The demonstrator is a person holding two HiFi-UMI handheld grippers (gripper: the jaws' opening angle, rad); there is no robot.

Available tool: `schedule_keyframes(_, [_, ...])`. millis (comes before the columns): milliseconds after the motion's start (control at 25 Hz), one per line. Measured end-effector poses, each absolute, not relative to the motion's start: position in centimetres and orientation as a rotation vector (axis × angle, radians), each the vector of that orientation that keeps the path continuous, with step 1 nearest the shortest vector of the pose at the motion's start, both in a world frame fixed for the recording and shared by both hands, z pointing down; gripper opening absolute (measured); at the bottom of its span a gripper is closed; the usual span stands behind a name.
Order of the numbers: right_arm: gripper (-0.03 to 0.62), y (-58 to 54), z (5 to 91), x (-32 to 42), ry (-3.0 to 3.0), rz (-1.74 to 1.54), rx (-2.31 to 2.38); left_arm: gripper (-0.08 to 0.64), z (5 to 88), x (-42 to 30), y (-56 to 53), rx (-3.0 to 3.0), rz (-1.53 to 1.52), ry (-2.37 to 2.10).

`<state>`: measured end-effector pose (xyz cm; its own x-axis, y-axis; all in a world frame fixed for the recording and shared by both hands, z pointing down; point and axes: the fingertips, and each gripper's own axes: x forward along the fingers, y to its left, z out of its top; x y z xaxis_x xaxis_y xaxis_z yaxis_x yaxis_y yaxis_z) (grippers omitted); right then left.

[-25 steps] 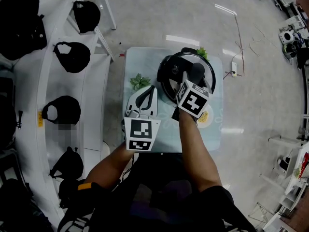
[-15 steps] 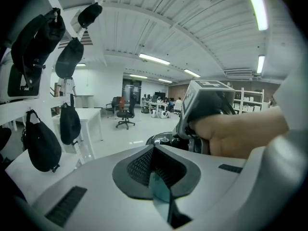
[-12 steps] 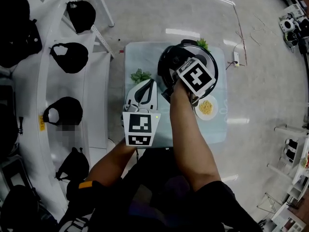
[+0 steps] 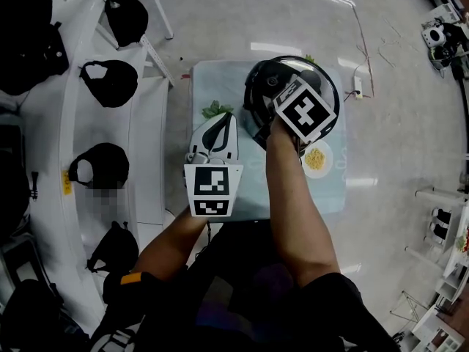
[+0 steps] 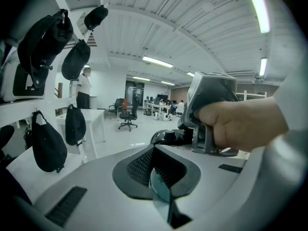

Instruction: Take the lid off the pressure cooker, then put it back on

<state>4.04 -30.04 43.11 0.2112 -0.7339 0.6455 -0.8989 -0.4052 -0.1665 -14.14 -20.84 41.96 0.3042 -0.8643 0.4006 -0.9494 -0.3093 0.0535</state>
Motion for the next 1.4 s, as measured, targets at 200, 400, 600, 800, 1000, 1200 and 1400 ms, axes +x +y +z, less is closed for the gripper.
schedule_keyframes(200, [0.285, -29.1, 40.6, 2.7, -1.724, 0.884, 2.139, 0.008, 41.0, -15.0, -20.5, 2.280, 0.396, -1.691])
schedule_keyframes(400, [0.285, -27.1, 39.0, 0.7, -1.905, 0.807, 1.991, 0.008, 40.5, -16.5, -19.0, 2.240, 0.381, -1.753])
schedule_keyframes(600, [0.284, -24.0, 38.4, -1.2, -2.062, 0.743, 1.829, 0.008, 40.3, -17.2, -16.1, 2.197, 0.397, -1.816])
schedule_keyframes(800, [0.284, -19.9, 38.6, -2.9, -2.207, 0.666, 1.627, 0.008, 40.1, -17.6, -12.1, 2.129, 0.423, -1.890])
schedule_keyframes(1000, [0.284, -15.0, 40.0, -3.9, -2.297, 0.596, 1.410, 0.008, 40.2, -17.1, -8.0, 2.053, 0.446, -1.956])
schedule_keyframes(1200, [0.284, -9.8, 41.3, -3.9, -2.367, 0.551, 1.222, 0.008, 40.7, -15.4, -3.4, 1.985, 0.460, -2.004])
schedule_keyframes(1400, [0.284, -5.3, 42.8, -2.4, -2.399, 0.539, 1.099, 0.008, 41.2, -13.2, 1.2, 1.917, 0.479, -2.049])
